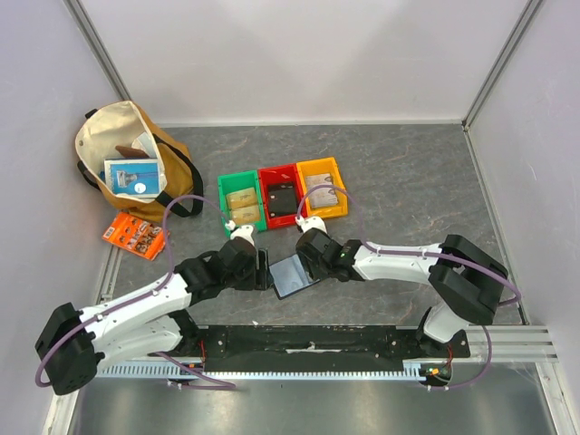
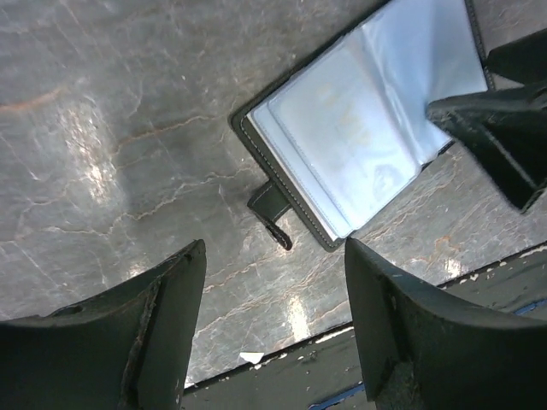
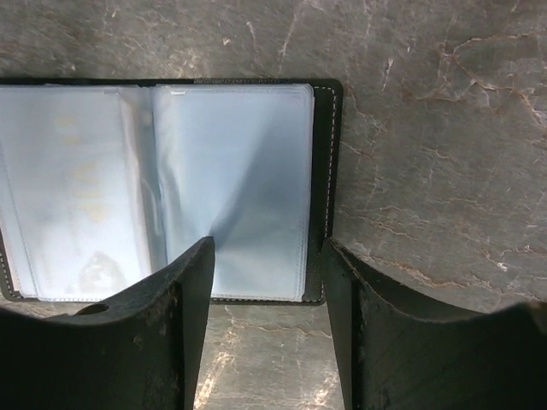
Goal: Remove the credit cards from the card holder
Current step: Remove the credit card from the card holder.
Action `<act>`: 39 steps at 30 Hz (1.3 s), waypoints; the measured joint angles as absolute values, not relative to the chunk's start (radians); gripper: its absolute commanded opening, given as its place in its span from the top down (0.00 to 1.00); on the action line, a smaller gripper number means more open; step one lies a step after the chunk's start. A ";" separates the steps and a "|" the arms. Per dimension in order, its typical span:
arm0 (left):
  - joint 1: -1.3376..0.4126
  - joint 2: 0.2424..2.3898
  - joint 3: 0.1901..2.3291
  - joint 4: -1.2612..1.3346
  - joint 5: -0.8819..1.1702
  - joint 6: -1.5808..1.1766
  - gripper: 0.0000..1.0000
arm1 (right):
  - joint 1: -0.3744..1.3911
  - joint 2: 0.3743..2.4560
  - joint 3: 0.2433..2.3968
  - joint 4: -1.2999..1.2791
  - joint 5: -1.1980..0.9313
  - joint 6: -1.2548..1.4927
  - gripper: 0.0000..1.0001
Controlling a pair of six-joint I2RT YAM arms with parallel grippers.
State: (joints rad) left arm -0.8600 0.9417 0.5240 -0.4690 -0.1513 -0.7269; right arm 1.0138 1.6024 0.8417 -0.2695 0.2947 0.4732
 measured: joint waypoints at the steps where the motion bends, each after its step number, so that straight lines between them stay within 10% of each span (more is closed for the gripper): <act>1: -0.864 0.945 0.515 -0.467 -0.147 -0.740 0.30 | 1.011 1.602 0.841 -0.266 0.295 0.473 0.42; 10: -0.886 1.048 0.437 -0.332 -0.075 -0.829 0.39 | 0.929 1.596 0.822 -0.226 0.297 0.475 0.43; 22: -0.893 1.074 0.381 -0.200 -0.067 -0.895 0.96 | 0.984 1.473 0.831 -0.273 0.266 0.392 0.20; 39: -0.894 1.044 0.343 -0.155 -0.067 -0.925 0.98 | 1.119 1.674 0.949 -0.250 0.279 0.375 0.10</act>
